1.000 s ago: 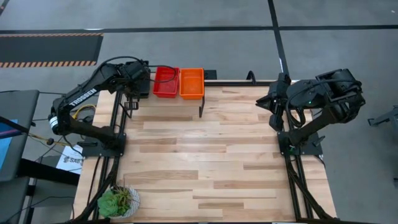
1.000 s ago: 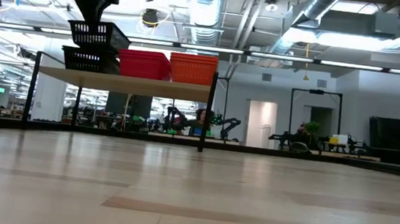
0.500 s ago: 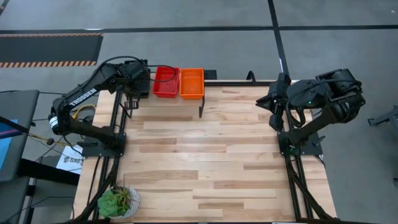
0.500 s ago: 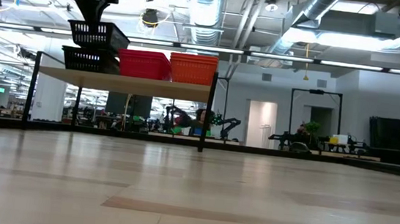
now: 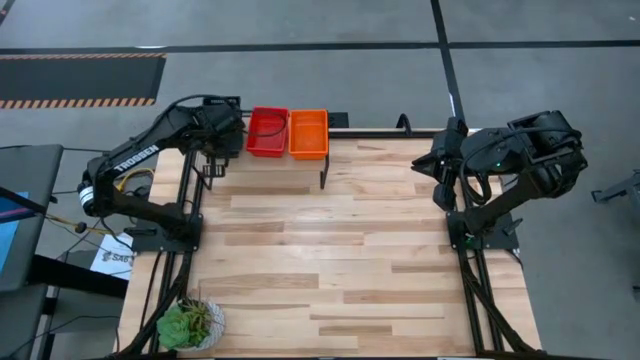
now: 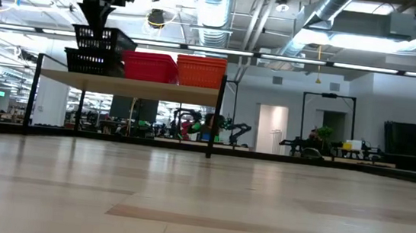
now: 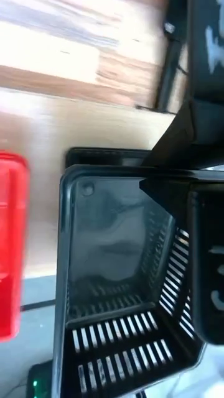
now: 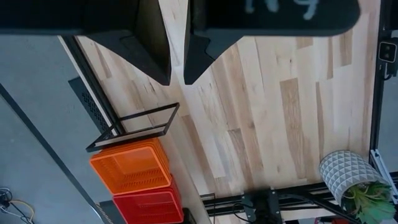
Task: Stack baskets on shelf by color
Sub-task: Stack the black bin on top of the other black bins on the shelf
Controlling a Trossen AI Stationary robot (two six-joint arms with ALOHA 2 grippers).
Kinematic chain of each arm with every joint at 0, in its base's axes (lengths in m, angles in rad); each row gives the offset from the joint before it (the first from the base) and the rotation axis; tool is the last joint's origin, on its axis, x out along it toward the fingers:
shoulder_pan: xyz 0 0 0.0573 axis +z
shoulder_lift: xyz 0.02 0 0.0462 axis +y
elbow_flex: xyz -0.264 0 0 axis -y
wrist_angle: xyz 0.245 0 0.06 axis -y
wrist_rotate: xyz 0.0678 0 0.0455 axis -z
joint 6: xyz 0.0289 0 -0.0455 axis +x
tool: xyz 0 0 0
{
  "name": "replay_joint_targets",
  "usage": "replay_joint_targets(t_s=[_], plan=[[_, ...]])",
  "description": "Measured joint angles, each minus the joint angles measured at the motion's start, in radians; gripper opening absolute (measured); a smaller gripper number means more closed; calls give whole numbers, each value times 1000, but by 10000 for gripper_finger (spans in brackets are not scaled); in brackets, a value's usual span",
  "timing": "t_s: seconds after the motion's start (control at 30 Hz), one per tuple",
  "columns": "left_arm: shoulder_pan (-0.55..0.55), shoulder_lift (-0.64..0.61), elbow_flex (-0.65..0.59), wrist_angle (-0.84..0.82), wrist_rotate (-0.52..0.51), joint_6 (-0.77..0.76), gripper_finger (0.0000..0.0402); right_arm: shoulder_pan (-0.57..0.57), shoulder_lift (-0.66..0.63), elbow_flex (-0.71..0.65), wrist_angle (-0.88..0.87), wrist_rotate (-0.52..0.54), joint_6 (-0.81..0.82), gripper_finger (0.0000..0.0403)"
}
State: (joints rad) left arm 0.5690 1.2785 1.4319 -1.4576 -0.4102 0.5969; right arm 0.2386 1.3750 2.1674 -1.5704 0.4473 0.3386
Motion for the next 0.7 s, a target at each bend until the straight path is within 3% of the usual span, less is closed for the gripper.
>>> replay_joint_targets(t_s=[0.33, 0.7], plan=[[4, 0, -44, 31, 52, -31, 0, 0, 0, 0, 0, 0, -8, 69], [4, 0, -84, 40, 42, -30, 0, 0, 0, 0, 0, 0, -27, 69]])
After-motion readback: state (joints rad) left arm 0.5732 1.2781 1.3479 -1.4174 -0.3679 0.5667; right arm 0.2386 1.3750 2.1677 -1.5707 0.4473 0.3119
